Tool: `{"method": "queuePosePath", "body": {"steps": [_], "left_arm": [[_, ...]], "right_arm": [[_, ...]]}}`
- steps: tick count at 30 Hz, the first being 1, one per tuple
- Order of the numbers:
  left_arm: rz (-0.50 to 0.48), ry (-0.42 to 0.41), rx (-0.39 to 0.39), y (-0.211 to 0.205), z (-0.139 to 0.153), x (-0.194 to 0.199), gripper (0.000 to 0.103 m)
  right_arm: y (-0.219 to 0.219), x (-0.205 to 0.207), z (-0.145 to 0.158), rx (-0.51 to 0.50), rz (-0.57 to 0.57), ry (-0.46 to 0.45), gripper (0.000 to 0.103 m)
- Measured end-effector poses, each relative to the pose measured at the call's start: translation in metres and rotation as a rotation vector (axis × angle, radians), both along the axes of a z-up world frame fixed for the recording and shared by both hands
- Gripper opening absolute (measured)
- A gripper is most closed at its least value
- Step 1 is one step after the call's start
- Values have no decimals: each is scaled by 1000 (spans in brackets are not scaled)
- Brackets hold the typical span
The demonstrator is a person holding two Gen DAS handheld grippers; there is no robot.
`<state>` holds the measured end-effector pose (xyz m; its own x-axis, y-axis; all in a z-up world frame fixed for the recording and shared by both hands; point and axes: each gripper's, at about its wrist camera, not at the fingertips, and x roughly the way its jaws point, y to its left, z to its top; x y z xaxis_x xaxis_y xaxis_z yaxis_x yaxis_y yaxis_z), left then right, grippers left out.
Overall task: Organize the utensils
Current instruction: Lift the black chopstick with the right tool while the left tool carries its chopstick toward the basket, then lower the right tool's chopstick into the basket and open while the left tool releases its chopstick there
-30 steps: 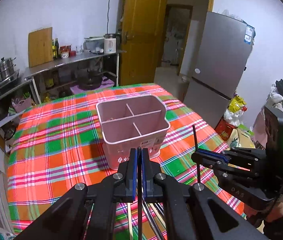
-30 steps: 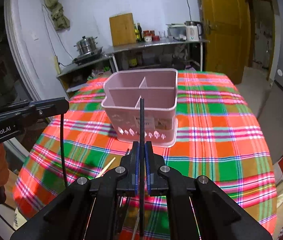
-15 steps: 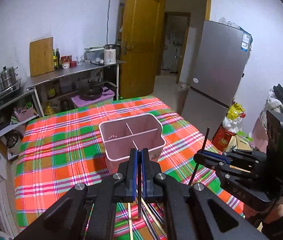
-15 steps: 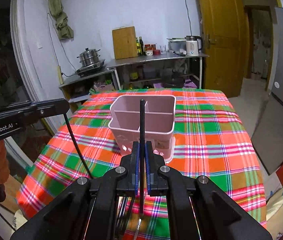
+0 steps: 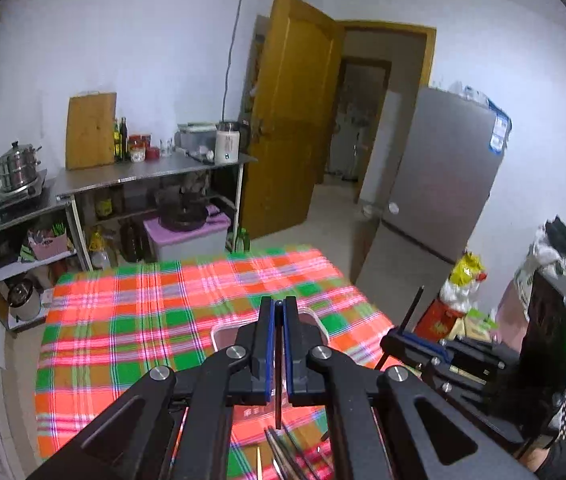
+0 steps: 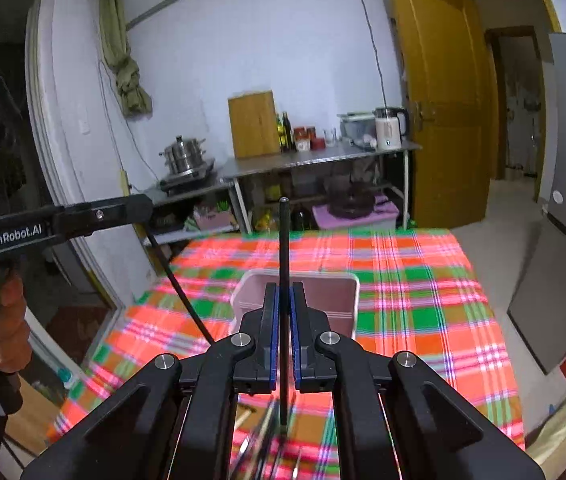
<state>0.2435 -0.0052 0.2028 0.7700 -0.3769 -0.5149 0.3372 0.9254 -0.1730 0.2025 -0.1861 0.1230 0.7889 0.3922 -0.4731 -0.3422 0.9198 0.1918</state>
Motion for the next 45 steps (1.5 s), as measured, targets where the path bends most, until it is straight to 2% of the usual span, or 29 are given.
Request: {"method": "queuePosePath", "body": {"steps": [6,11,18,26,30,33,35,38,45], "left_arm": [[27,-48,-55,11,27,21,4],[45,-52,-59,14,28,42,4],[64,14,-73,23,-7,69,4],[67,118,-45,20,-68,88,4],[87,137,-35,22,-85,89,4],[94,131,-40,27,-87,87,6],[108,114,-29,29,-84,83,11],[111,78,-24,31,-77,73,16],[127,-3,-19,36,-54,39,19]], "right_arm": [[5,22,19,37,-16,-52,5],[10,38,29,66,-26,-89,5],[19,58,20,75,-29,-84,5],[28,76,-26,41,-25,18,5],[30,84,-43,23,-15,73,5],[29,86,-48,19,-11,93,6],[27,85,-46,14,-17,88,15],[24,81,-41,13,-24,73,19],[5,55,-25,36,-47,29,22]]}}
